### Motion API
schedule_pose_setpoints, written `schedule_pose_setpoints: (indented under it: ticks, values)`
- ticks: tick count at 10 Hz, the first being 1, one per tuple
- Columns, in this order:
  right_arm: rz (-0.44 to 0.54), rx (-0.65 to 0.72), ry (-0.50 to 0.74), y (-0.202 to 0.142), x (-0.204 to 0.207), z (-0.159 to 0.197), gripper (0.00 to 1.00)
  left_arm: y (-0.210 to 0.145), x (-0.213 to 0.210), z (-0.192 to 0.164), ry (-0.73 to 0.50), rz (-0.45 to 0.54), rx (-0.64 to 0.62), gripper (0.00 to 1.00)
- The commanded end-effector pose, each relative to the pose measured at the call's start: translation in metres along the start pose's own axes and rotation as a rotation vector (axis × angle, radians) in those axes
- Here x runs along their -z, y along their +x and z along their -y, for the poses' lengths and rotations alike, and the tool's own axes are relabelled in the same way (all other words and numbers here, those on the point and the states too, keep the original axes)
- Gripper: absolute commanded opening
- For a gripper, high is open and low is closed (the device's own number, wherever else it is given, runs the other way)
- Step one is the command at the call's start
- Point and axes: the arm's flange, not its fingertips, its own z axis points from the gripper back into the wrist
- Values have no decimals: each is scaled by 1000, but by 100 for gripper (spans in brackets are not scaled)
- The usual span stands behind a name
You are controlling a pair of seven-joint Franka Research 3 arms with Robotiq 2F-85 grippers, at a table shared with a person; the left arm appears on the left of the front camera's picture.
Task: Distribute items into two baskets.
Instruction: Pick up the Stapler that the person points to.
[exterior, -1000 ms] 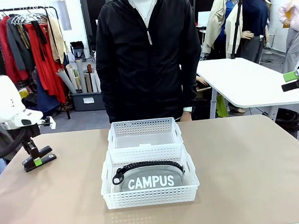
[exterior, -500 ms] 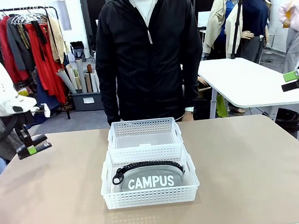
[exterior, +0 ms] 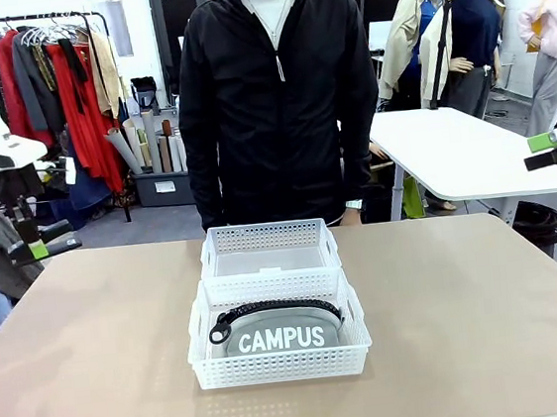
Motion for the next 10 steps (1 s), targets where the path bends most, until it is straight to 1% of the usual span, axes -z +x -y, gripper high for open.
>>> schedule_pose_setpoints:
  ticks: [1, 3, 5, 7, 8, 10]
  values:
    - [2, -3, 2, 1, 0, -2, 100, 6, -23, 7, 14, -47, 90, 0]
    - [2, -3, 2, 1, 0, -2, 100, 8, -49, 30, 75, -64, 106, 0]
    - [2, -3, 2, 1, 0, -2, 100, 6, -60, 49, 90, -59, 164, 0]
    - [2, -3, 2, 1, 0, -2, 100, 7, -61, 54, 84, -70, 189, 0]
    - [2, -3, 2, 1, 0, -2, 100, 17, -67, 46, 88, -52, 137, 0]
    - [2, -3, 2, 1, 0, -2, 100, 17, -67, 46, 88, -52, 137, 0]
